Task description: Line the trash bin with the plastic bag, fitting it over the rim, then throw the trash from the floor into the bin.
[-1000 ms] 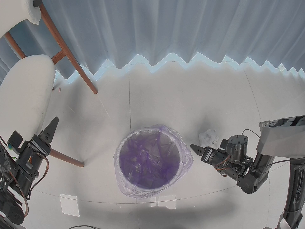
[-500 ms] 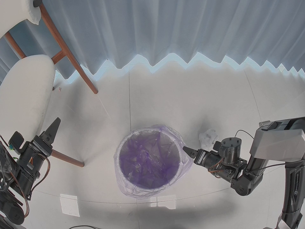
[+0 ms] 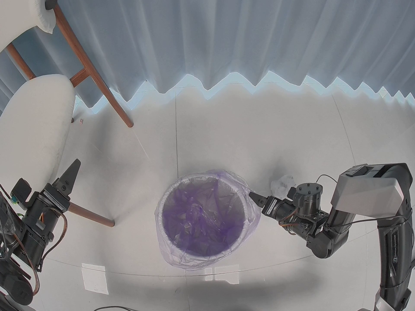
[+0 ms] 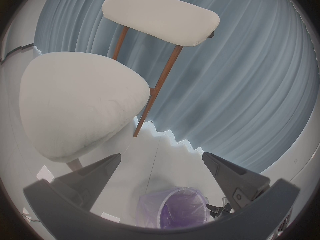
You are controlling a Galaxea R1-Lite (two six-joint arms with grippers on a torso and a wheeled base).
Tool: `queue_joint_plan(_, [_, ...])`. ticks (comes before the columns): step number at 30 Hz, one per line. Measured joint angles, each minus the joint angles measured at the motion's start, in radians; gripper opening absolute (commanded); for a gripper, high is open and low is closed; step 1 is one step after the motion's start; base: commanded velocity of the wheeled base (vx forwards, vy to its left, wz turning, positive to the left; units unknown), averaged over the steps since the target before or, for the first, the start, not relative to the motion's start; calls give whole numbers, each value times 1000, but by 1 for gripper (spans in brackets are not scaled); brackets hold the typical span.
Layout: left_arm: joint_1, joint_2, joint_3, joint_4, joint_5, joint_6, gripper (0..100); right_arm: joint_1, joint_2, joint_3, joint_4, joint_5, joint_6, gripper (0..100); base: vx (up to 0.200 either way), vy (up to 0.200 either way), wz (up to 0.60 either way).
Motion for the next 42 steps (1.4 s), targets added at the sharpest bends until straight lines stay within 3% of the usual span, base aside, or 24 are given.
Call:
queue_joint_plan(8, [-4,3,0,6,0,0,100,-15,40,-63,83,22,-4,100,0,0,0])
queue_joint_plan(17, [-4,1,0,45,1,2,100,-43,77,-213,302,24,-16,100,0,0,0])
queue_joint_plan(31, [-4,-3,0,54,23,5,100,-126,172,-508,626,13,-195,100,0,0,0])
queue_joint_plan(36, [-4,-4,0,58,31,6,100,-148,201,-583,656,3,-250,100,0,0,0])
queue_joint_plan(42, [-3,-6,0,74,36,6,100,-139,163,-560,661,5,-201,100,0,0,0])
